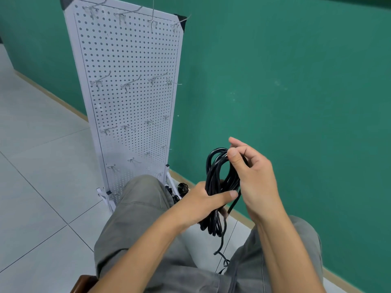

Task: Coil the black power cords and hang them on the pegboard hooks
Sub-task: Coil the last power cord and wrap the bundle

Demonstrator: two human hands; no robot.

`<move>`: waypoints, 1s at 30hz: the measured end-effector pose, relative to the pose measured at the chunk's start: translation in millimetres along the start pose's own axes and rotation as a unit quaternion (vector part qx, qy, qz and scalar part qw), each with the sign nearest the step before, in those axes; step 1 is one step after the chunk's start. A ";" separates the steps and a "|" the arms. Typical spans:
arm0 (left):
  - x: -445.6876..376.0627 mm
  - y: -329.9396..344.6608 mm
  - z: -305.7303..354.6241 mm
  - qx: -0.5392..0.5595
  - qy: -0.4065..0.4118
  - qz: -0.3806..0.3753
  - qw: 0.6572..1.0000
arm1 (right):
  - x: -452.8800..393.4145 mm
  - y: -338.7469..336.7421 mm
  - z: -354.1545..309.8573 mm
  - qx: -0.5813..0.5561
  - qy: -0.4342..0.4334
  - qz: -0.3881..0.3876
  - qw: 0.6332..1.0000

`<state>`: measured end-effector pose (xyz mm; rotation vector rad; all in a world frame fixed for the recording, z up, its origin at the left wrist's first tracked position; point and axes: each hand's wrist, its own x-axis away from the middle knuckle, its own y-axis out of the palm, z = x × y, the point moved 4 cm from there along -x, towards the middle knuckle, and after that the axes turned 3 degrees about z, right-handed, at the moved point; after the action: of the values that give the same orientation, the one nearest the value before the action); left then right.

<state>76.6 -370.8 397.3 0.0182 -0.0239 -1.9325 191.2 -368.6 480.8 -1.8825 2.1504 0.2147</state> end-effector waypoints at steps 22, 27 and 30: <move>2.3 -6.0 10.2 0.164 0.021 0.100 0.981 | 7.4 18.9 23.6 -0.037 0.129 -0.122 0.983; 0.3 -40.7 15.7 0.236 0.035 0.178 0.955 | 27.3 37.1 46.0 -0.074 0.201 -0.211 0.954; 2.0 -59.9 19.2 0.308 0.047 0.216 0.925 | 31.6 46.1 51.8 0.001 0.201 -0.234 0.951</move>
<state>19.4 -351.3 415.0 0.4856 -0.5291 -1.4136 147.7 -377.0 418.9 -2.5383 1.8292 -0.2930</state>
